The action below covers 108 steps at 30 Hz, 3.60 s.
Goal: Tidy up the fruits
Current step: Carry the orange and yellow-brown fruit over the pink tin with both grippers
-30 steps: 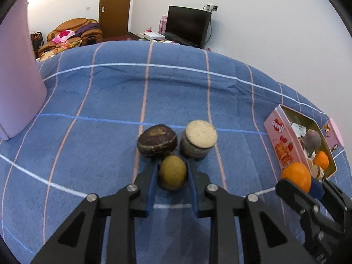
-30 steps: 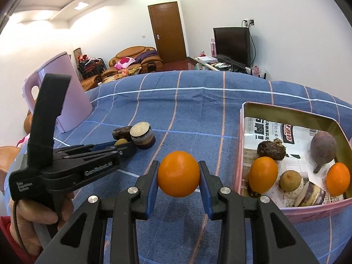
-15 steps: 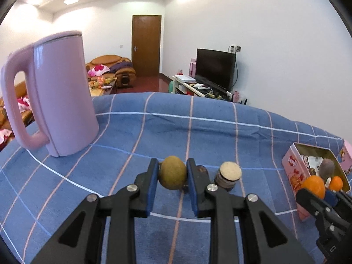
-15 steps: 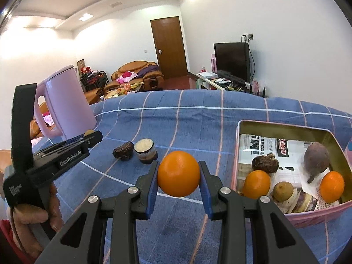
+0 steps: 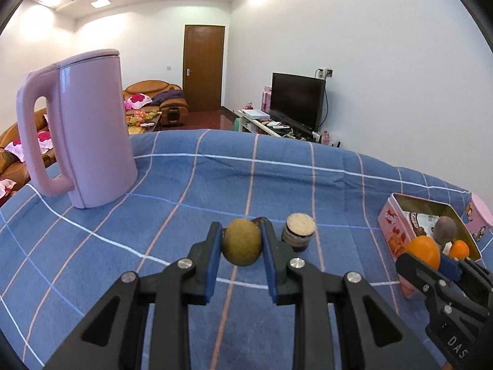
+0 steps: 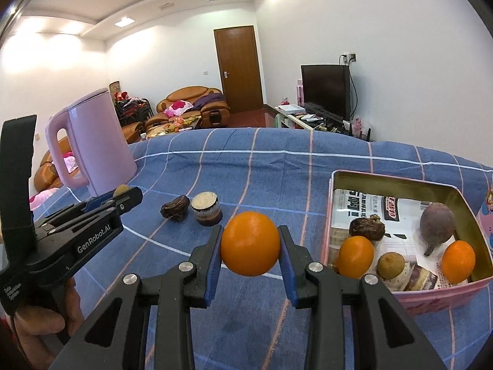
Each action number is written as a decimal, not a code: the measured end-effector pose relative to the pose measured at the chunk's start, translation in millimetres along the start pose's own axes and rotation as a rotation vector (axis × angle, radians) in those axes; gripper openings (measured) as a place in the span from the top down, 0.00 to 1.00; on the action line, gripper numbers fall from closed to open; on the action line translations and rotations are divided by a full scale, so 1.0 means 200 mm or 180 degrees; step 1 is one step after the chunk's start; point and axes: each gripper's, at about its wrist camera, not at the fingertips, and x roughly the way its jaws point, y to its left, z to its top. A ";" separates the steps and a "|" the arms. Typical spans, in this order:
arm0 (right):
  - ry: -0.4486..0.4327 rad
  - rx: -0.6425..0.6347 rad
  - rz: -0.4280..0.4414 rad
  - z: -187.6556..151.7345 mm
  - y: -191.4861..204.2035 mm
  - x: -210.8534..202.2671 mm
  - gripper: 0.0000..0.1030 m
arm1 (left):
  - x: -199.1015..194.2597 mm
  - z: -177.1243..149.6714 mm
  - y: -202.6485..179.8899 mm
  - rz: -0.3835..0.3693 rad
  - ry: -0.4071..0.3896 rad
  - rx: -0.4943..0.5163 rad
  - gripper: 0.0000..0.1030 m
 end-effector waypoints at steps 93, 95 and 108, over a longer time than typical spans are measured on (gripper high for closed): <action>0.0125 0.0340 -0.0546 0.05 -0.87 -0.09 0.64 | 0.29 0.06 -1.17 -0.0853 0.0498 0.0753 0.74; 0.0135 0.0339 -0.0553 0.04 -0.87 -0.08 0.64 | 0.29 0.06 -1.18 -0.0853 0.0497 0.0782 0.74; 0.0276 0.0418 -0.0394 0.04 -0.88 -0.04 0.64 | 0.26 0.04 -1.20 -0.0856 0.0495 0.0824 0.74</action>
